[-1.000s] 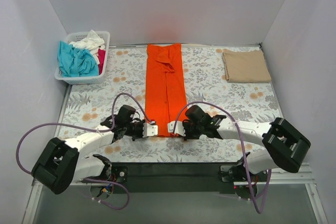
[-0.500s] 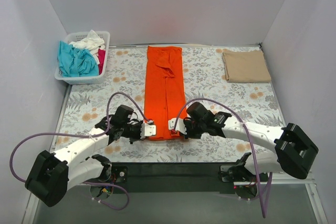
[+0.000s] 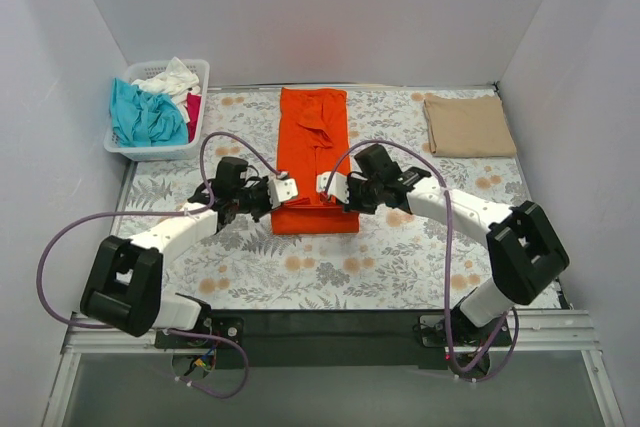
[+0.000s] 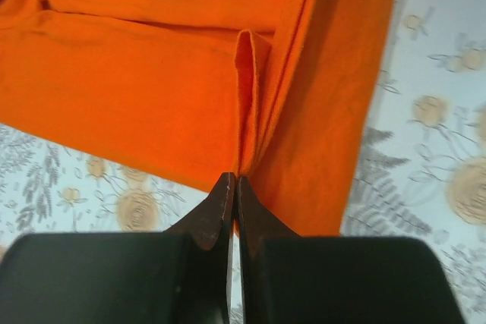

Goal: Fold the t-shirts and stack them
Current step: Fold the tshirt

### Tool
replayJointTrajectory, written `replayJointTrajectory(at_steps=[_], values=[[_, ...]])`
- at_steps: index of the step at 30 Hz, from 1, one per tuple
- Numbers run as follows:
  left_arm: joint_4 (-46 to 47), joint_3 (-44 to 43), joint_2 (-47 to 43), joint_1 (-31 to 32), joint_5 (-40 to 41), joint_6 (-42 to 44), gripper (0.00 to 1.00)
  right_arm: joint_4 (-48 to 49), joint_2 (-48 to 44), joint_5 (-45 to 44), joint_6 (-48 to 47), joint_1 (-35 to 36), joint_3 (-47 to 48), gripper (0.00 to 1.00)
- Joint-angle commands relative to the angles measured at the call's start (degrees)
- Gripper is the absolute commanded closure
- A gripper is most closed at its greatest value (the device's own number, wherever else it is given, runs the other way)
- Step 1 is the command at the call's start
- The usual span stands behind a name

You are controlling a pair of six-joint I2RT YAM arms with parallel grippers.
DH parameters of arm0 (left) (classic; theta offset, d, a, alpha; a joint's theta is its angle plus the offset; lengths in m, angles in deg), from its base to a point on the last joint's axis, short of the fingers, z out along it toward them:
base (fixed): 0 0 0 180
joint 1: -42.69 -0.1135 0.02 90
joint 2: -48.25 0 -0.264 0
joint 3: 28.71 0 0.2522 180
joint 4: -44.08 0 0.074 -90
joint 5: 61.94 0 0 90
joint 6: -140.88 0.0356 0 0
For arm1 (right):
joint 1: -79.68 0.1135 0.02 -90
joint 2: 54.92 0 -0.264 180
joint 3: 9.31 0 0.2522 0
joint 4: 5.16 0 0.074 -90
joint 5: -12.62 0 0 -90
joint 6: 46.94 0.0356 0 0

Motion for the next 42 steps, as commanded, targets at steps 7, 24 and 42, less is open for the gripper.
replayJointTrajectory(at_steps=[7,24,42], values=[[18.72,-6.51,11.59,-2.58,4.10,2.33,1.00,2.65,12.15,1.20,-6.54,-6.64,13.18,0.99],[30.77,-16.89,28.46,-5.22,5.15,2.16,1.00,3.53,28.68,1.82,-9.01,-11.57,30.59,0.99],[32.79,-20.67,35.15,-6.10,6.03,2.69,1.00,5.64,35.97,0.42,-8.40,-12.10,36.39,0.99]])
